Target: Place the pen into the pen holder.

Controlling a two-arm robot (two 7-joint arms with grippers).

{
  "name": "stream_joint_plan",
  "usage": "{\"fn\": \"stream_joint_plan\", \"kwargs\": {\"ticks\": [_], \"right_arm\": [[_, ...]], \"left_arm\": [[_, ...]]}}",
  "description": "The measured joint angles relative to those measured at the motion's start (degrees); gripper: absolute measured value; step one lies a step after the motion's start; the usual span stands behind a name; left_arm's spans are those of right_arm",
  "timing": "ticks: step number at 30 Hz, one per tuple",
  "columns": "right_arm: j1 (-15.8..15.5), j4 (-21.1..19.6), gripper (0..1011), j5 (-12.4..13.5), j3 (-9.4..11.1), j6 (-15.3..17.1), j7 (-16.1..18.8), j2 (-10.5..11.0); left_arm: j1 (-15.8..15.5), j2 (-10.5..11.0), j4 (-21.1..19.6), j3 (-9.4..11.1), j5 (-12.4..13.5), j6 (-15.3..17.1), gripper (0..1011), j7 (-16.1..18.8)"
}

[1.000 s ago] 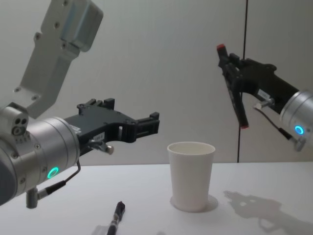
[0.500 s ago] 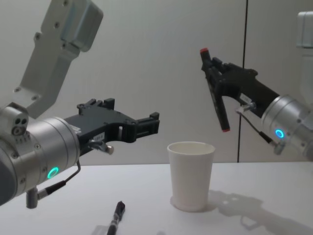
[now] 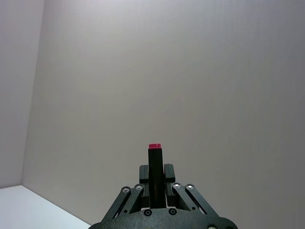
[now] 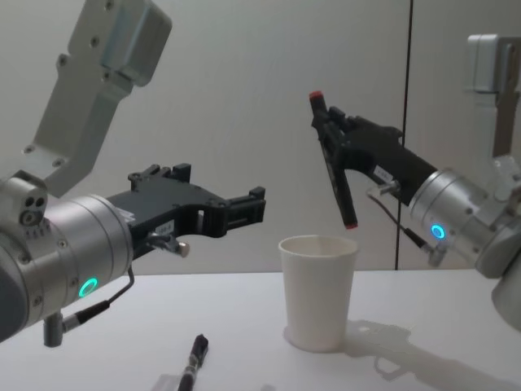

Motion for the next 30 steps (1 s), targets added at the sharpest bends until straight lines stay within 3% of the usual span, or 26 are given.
{"fn": "stream_joint_plan", "kwargs": {"ticks": [10,13,30], "right_arm": [[3.2,7.8,175,1.9,0.3,-2.6,3.2,-2.0],[3.8,9.2,226,2.1,0.5,-3.0,3.7,-2.3],[5.7,14.2,770,2.3,1.9,-5.3,5.8,-2.9]], "left_arm": [[0.0,0.0,0.0,0.0,0.0,0.0,1000,0.0],[0.0,0.0,0.0,0.0,0.0,0.0,1000,0.0],[0.0,0.0,0.0,0.0,0.0,0.0,1000,0.0]]}}
